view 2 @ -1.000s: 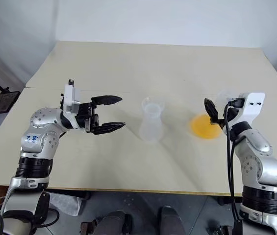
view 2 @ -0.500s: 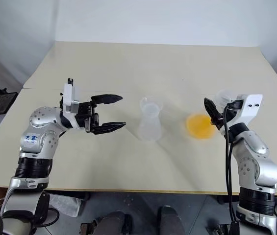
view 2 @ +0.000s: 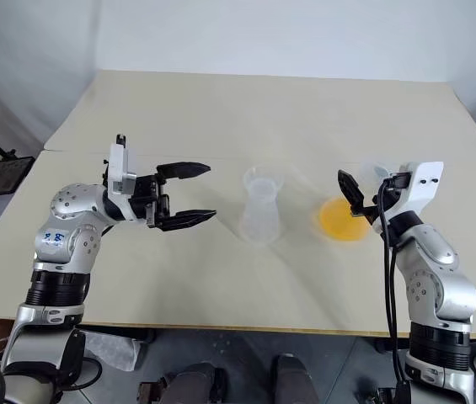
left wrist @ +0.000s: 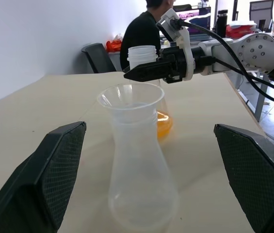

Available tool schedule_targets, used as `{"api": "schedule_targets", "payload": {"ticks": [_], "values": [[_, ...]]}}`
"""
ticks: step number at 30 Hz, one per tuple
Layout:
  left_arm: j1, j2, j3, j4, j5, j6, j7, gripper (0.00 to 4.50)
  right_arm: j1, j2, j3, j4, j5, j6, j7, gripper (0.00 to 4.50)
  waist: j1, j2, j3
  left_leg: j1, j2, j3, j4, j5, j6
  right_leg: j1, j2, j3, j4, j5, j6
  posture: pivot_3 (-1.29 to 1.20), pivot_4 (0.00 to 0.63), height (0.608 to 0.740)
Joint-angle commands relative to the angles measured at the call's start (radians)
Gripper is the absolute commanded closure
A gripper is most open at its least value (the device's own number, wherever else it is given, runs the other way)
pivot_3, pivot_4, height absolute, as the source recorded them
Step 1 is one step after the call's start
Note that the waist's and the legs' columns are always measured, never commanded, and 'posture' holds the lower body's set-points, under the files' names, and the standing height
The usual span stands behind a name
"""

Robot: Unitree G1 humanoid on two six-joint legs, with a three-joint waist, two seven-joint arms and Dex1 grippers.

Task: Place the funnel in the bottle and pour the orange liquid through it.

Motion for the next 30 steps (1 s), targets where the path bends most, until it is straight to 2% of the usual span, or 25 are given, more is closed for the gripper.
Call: {"api": "schedule_targets", "payload": {"ticks": [1,6,9,13,14,23,30], "values": [[0.000,0.005,0.010,-0.022,-0.019,-0.005,0.004,0.00,-0.016,-0.003,-0.024,-0.033,0.016,-0.008,0.001,0.01,0.000,0.000,0.000,0.000,0.000,0.000,0.000,0.000,0.000,0.000,0.000,0.000,0.000,0.000,0.000,0.00,0.150,0.740],[0.001,0.006,0.010,-0.027,-0.020,-0.004,0.006,0.00,-0.018,0.000,-0.027,-0.033,0.012,-0.022,-0.001,0.01,0.000,0.000,0.000,0.000,0.000,0.000,0.000,0.000,0.000,0.000,0.000,0.000,0.000,0.000,0.000,0.00,0.150,0.740],[0.002,0.006,0.011,-0.027,-0.020,-0.006,0.005,0.00,-0.020,0.004,-0.033,-0.027,0.011,-0.028,-0.008,0.67,0.000,0.000,0.000,0.000,0.000,0.000,0.000,0.000,0.000,0.000,0.000,0.000,0.000,0.000,0.000,0.00,0.150,0.740],[0.002,0.007,0.012,-0.027,-0.020,-0.008,0.004,0.00,-0.016,0.005,-0.032,-0.026,0.010,-0.030,-0.005,1.91,0.000,0.000,0.000,0.000,0.000,0.000,0.000,0.000,0.000,0.000,0.000,0.000,0.000,0.000,0.000,0.00,0.150,0.740],[0.003,0.007,0.012,-0.027,-0.020,-0.010,0.003,0.00,-0.014,0.005,-0.030,-0.030,0.011,-0.029,0.000,2.02,0.000,0.000,0.000,0.000,0.000,0.000,0.000,0.000,0.000,0.000,0.000,0.000,0.000,0.000,0.000,0.00,0.150,0.740],[0.010,0.008,0.016,-0.027,-0.019,-0.017,0.003,0.00,-0.062,-0.019,-0.005,-0.068,0.007,-0.021,0.016,2.02,-0.001,0.001,0.000,0.000,0.000,0.000,0.000,0.000,0.000,0.000,0.000,0.000,-0.001,0.000,0.000,0.00,0.150,0.740],[0.006,0.003,0.018,-0.005,-0.012,-0.037,0.009,0.00,-0.172,-0.097,0.132,-0.110,-0.102,-0.004,0.043,2.02,-0.003,0.002,0.001,0.000,0.000,0.000,-0.001,0.000,0.000,-0.001,0.000,0.000,-0.001,0.000,0.000,0.00,0.150,0.740]]}}
